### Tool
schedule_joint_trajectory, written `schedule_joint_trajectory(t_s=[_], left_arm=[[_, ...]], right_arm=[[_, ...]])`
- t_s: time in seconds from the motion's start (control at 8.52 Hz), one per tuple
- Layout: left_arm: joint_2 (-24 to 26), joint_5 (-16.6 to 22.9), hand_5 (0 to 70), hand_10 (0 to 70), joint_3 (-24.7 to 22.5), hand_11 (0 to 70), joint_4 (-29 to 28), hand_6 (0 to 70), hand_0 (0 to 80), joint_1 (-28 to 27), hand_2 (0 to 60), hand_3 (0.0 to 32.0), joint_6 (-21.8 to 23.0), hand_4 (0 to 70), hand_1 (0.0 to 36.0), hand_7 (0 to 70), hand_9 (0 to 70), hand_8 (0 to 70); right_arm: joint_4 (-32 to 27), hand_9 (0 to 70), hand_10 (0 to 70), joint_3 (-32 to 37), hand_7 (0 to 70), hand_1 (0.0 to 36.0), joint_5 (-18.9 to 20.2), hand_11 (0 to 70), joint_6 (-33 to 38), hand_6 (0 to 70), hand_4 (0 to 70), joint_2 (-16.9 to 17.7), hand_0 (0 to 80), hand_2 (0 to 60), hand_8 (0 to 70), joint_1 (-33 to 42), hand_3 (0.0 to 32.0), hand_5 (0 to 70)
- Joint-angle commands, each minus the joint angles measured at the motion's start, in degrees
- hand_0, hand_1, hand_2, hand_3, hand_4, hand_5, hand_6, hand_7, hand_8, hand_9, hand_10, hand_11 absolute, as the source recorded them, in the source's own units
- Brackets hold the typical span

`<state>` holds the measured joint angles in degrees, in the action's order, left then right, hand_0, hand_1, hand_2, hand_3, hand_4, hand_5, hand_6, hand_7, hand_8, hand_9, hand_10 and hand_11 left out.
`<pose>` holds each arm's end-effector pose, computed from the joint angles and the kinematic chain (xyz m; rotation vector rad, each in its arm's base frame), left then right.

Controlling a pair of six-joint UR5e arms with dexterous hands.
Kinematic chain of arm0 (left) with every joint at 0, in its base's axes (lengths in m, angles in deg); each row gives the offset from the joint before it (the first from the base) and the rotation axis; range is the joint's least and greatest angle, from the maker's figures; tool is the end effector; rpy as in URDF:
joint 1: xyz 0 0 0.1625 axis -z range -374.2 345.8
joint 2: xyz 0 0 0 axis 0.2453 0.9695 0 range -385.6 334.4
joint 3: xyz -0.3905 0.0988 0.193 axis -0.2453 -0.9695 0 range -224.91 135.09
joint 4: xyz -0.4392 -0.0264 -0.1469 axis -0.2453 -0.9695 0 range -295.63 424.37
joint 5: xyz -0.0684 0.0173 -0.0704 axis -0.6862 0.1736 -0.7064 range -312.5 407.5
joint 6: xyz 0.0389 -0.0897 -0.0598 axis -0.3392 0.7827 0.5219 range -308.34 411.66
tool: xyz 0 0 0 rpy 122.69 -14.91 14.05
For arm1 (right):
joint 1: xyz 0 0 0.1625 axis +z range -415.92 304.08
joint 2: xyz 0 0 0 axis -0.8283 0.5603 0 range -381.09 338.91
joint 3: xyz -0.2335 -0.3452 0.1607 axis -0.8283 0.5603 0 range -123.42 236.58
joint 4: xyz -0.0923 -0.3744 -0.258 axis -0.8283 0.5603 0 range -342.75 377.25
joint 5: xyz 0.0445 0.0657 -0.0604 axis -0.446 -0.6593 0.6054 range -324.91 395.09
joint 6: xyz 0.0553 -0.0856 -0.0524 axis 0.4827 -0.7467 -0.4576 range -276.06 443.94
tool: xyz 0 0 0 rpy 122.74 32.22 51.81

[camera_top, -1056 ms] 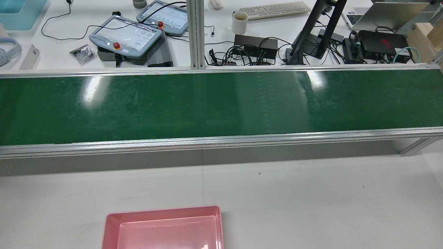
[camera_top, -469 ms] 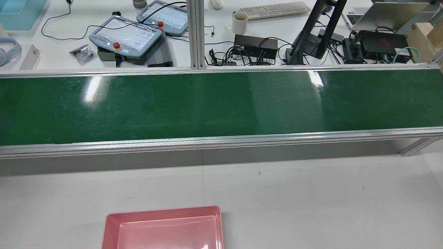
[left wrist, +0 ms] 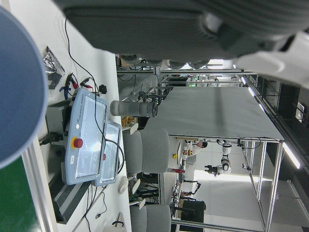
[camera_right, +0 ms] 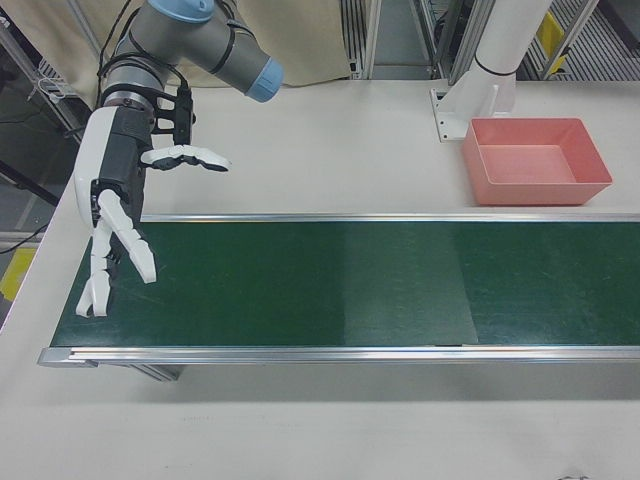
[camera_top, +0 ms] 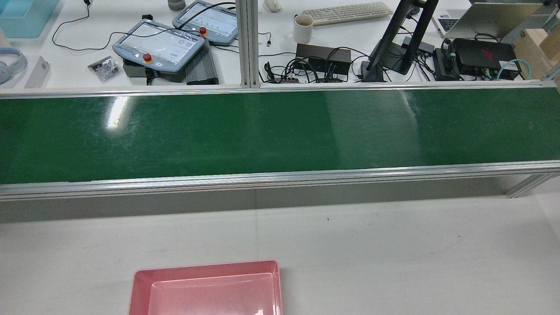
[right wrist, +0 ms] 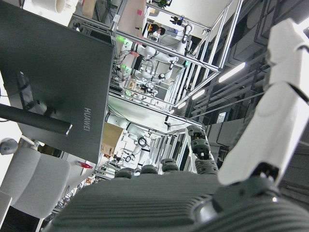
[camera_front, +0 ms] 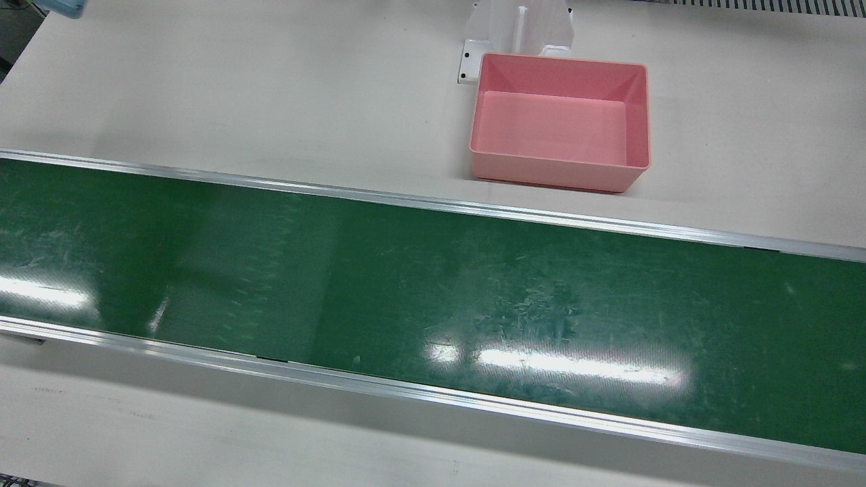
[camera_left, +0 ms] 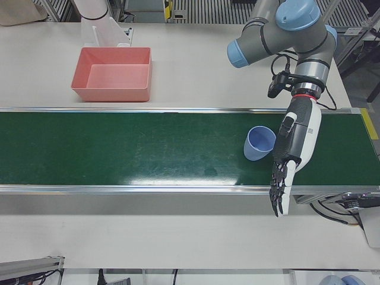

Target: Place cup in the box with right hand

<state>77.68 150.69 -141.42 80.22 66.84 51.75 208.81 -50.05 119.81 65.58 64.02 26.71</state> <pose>-0.0064 -0.6477 0.5385 -0.3922 2.0780 -1.9381 0.0682 -0.5948 0.5230 0.3022 -2.2316 1.8650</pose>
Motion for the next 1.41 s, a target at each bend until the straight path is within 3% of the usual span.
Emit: schedule_joint_trajectory(t_s=[0.0, 0.35, 0.59, 0.7, 0.94, 1.06, 1.17, 1.29], left_arm=[[0.1, 0.0, 0.0, 0.0, -0.3, 0.0, 0.3, 0.0, 0.0, -0.1, 0.0, 0.0, 0.0, 0.0, 0.0, 0.0, 0.0, 0.0], [0.2, 0.0, 0.0, 0.0, -0.3, 0.0, 0.3, 0.0, 0.0, 0.0, 0.0, 0.0, 0.0, 0.0, 0.0, 0.0, 0.0, 0.0], [0.1, 0.0, 0.0, 0.0, -0.3, 0.0, 0.2, 0.0, 0.0, 0.0, 0.0, 0.0, 0.0, 0.0, 0.0, 0.0, 0.0, 0.0], [0.1, 0.0, 0.0, 0.0, -0.2, 0.0, 0.1, 0.0, 0.0, -0.1, 0.0, 0.0, 0.0, 0.0, 0.0, 0.0, 0.0, 0.0], [0.1, 0.0, 0.0, 0.0, -0.1, 0.0, 0.1, 0.0, 0.0, 0.0, 0.0, 0.0, 0.0, 0.0, 0.0, 0.0, 0.0, 0.0], [0.1, 0.0, 0.0, 0.0, -0.1, 0.0, 0.1, 0.0, 0.0, 0.0, 0.0, 0.0, 0.0, 0.0, 0.0, 0.0, 0.0, 0.0], [0.1, 0.0, 0.0, 0.0, -0.1, 0.0, 0.1, 0.0, 0.0, -0.1, 0.0, 0.0, 0.0, 0.0, 0.0, 0.0, 0.0, 0.0], [0.1, 0.0, 0.0, 0.0, -0.1, 0.0, 0.1, 0.0, 0.0, 0.0, 0.0, 0.0, 0.0, 0.0, 0.0, 0.0, 0.0, 0.0]], right_arm=[[2.1, 0.0, 0.0, 0.4, 5.0, 15.1, -0.5, 0.0, 0.0, 1.6, 0.0, 0.1, 42.3, 21.1, 0.0, -7.6, 0.0, 2.1], [2.0, 0.0, 0.0, 0.8, 1.3, 15.5, -3.5, 0.0, 0.1, 1.0, 0.0, 0.0, 43.4, 18.7, 0.0, -8.0, 0.0, 2.4], [1.1, 0.0, 0.0, 1.3, 0.4, 15.8, -3.3, 0.0, -0.1, 0.9, 0.0, 2.0, 44.0, 17.9, 0.0, -9.1, 0.0, 2.6], [0.4, 0.0, 0.0, 1.2, 0.0, 16.2, -3.3, 0.0, -0.4, 0.5, 0.0, 2.1, 45.3, 15.8, 0.0, -9.2, 0.0, 2.9], [-10.4, 0.0, 0.0, 1.6, 0.0, 16.5, -3.3, 0.0, -7.1, 0.0, 0.0, 5.1, 46.2, 10.7, 0.0, -10.1, 0.0, 3.6], [-11.2, 0.0, 0.0, 1.9, 0.0, 17.2, -3.3, 0.0, -7.0, 0.0, 0.0, 5.0, 48.0, 5.3, 0.0, -10.3, 0.0, 4.4], [-11.2, 0.0, 0.0, 1.9, 0.0, 14.8, -3.3, 0.0, -7.1, 0.0, 0.0, 4.4, 48.8, 0.1, 0.0, -10.5, 0.0, 4.4], [-11.2, 0.0, 0.0, 1.9, 0.0, 14.2, -3.4, 0.0, -7.2, 0.0, 0.0, 4.1, 49.8, 0.0, 0.0, -10.9, 0.0, 4.7]])
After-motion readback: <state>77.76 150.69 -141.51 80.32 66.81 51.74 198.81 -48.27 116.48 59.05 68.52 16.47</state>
